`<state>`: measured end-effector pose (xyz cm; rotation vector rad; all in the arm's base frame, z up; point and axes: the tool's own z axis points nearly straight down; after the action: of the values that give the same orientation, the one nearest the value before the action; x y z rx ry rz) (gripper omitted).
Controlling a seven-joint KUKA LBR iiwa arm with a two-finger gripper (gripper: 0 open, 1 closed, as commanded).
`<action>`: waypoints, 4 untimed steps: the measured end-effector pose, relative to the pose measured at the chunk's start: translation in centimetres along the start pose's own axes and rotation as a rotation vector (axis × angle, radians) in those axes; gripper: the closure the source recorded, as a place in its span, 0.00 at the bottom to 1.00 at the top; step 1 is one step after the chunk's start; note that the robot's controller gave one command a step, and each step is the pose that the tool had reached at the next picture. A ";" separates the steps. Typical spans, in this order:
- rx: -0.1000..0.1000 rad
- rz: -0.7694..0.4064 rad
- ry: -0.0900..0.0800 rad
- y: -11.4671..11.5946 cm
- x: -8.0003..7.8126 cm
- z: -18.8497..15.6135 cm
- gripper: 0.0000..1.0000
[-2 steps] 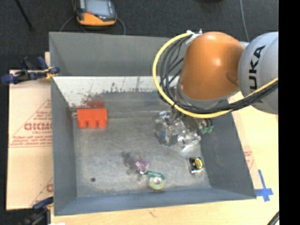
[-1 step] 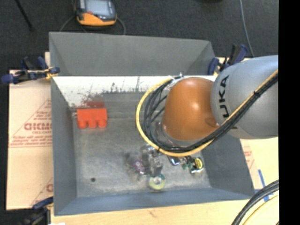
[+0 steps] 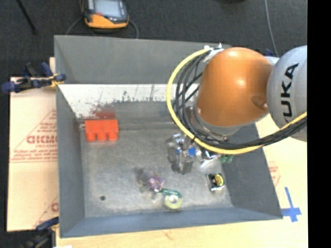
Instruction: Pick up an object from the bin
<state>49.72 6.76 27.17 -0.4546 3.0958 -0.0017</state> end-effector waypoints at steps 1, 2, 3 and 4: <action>-0.002 0.254 0.016 -0.7 2.1 11.2 1.00; -0.002 0.253 0.010 -0.7 1.9 10.9 0.00; -0.002 0.352 0.016 -2.4 -0.9 20.5 0.00; -0.004 0.351 0.005 -2.3 -1.2 19.9 1.00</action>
Offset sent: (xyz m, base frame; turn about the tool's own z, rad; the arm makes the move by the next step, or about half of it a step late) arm -0.0159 -0.0119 -0.1098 0.2541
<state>51.78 4.91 7.30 0.0934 3.1335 0.0061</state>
